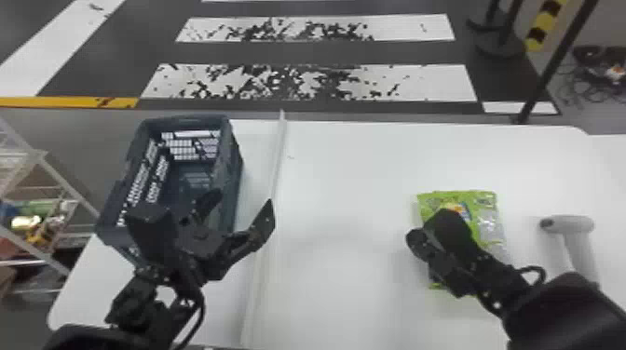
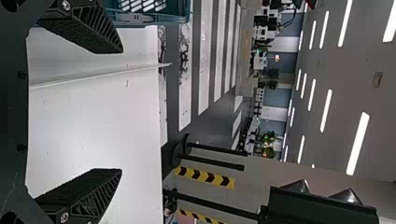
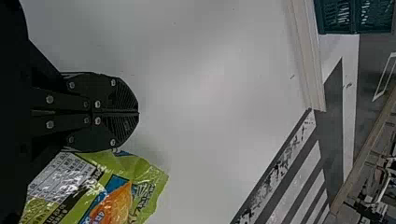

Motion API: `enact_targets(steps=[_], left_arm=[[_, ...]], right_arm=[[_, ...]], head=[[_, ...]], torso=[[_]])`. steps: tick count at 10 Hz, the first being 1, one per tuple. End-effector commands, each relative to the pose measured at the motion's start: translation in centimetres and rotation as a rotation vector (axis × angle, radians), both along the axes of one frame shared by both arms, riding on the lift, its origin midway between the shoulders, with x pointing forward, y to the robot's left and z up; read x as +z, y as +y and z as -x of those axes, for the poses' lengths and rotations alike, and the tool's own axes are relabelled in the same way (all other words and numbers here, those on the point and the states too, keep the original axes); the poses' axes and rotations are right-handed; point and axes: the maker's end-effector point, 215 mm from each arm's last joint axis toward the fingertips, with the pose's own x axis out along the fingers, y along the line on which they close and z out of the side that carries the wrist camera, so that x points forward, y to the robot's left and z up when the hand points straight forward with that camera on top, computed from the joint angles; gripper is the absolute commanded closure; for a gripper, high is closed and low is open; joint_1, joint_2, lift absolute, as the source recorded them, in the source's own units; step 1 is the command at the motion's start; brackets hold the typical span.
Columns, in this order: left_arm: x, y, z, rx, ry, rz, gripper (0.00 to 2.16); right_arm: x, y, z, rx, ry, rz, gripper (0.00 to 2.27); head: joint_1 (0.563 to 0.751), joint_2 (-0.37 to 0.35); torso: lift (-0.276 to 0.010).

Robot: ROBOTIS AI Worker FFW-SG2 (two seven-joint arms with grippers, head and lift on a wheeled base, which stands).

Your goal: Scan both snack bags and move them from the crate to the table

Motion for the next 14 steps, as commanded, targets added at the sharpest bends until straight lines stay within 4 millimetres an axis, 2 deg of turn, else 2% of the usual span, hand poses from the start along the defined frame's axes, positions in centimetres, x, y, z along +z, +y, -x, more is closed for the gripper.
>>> enact_targets(steps=[1,5,7,8,9,10,11,12,14], left_arm=[[-0.1,-0.1,0.0,-0.002,0.004,0.001,0.09],[-0.2,-0.4,0.0,-0.006,0.005,0.003,0.09],[-0.2,-0.3,0.0,-0.006,0.008,0.001,0.09],[-0.3,-0.2,0.1,-0.006,0.009,-0.001,0.09],[-0.3,-0.2,0.1,-0.006,0.009,-0.003,0.09],[-0.2,-0.3,0.0,-0.008,0.008,-0.002,0.09],[-0.2,-0.3,0.0,-0.008,0.008,-0.002,0.09],[-0.2,-0.2,0.0,-0.006,0.007,-0.003,0.09],[-0.3,-0.3,0.1,-0.008,0.009,-0.002,0.09]], right_arm=[[0.2,-0.4,0.9,0.000,0.003,-0.004,2.25],[1.6,-0.6,2.2,0.005,-0.012,-0.030,2.25],[4.0,-0.2,2.5,0.020,-0.040,-0.056,2.25],[5.9,-0.7,2.8,0.016,-0.069,-0.062,2.25],[9.1,-2.6,2.3,-0.031,-0.115,-0.089,2.07],[11.7,-5.3,1.8,-0.093,-0.138,-0.123,1.39],[13.4,-8.1,1.5,-0.138,-0.164,-0.129,0.46],[14.1,-10.6,1.2,-0.183,-0.176,-0.120,0.22],[14.7,-15.9,1.0,-0.301,-0.174,-0.148,0.17]], head=[[0.695,0.071],[0.695,0.059],[0.695,0.063],[0.695,0.065],[0.695,0.064],[0.695,0.050],[0.695,0.020],[0.695,-0.001],[0.695,-0.084]], torso=[[-0.088],[-0.088],[-0.088],[-0.088],[-0.088],[-0.088],[-0.088],[-0.088],[-0.088]])
